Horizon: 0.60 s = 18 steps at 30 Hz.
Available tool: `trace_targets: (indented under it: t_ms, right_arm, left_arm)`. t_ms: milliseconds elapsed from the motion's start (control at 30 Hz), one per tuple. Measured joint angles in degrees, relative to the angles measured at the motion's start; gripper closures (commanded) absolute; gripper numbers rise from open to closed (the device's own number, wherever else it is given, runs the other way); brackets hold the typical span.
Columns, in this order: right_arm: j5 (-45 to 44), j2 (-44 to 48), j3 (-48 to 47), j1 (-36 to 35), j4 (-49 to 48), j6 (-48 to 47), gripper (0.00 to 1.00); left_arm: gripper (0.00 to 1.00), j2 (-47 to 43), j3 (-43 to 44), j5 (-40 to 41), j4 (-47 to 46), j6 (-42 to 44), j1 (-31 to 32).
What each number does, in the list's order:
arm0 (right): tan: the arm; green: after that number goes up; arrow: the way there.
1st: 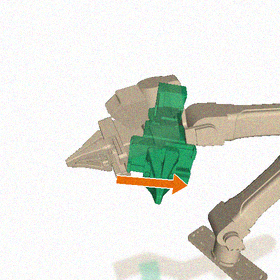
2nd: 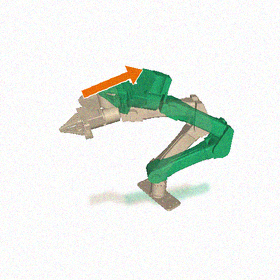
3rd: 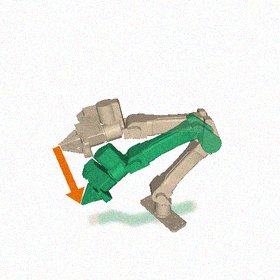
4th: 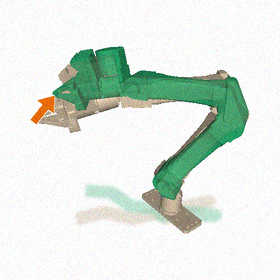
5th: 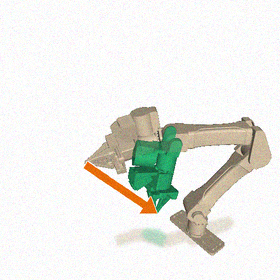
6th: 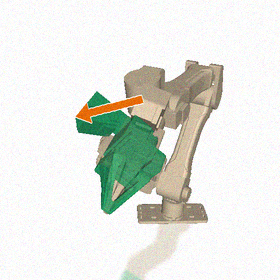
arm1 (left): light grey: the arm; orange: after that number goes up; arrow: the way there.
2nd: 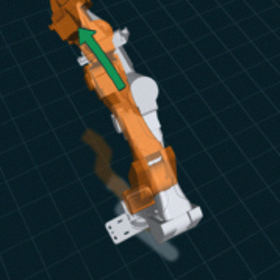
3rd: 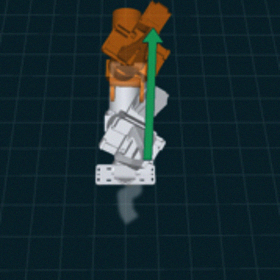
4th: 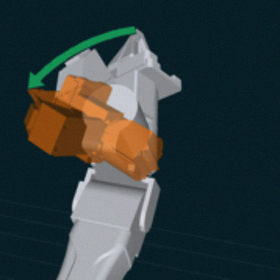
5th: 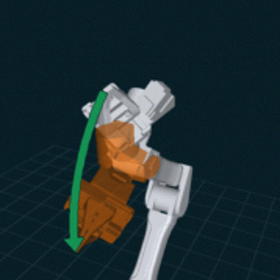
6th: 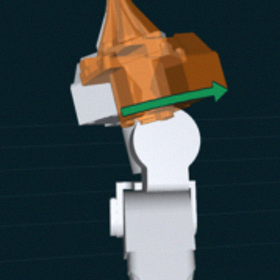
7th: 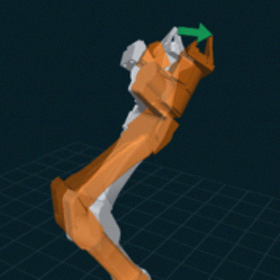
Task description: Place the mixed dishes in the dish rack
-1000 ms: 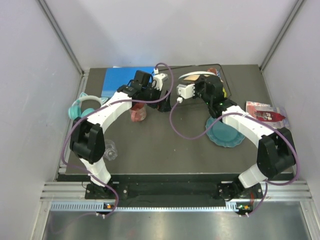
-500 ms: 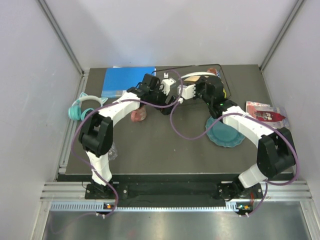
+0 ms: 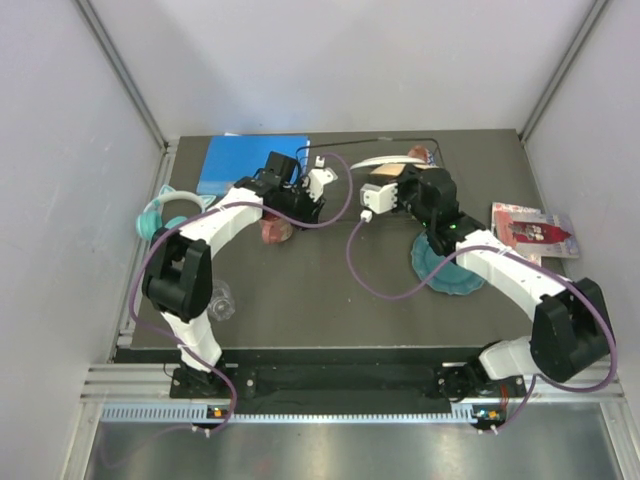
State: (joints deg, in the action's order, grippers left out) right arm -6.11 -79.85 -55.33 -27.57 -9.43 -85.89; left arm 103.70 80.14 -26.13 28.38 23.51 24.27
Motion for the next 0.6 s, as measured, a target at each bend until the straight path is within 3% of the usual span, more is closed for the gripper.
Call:
trace_targets:
  t_ms: [100,133,167,600]
  right_arm:
    - [-0.28,2.62,0.98,-0.76,1.88,0.55,1.00]
    - [-0.48,3.21,1.09,-1.14,2.29,0.55,1.00]
    - [-0.74,3.78,1.14,-1.62,2.62,0.55,1.00]
    - [2.56,3.26,-0.26,-4.61,4.79,1.31,1.00]
  left_arm:
    - [0.82,-0.85,-0.48,-1.14,2.58,3.65,-0.68]
    - [0.97,-0.96,-0.48,-1.51,3.34,4.52,-0.66]
    - [1.00,-1.09,-0.50,-2.32,4.20,6.19,-0.59]
    - [1.00,-1.68,-0.66,-7.96,10.51,18.29,0.20]
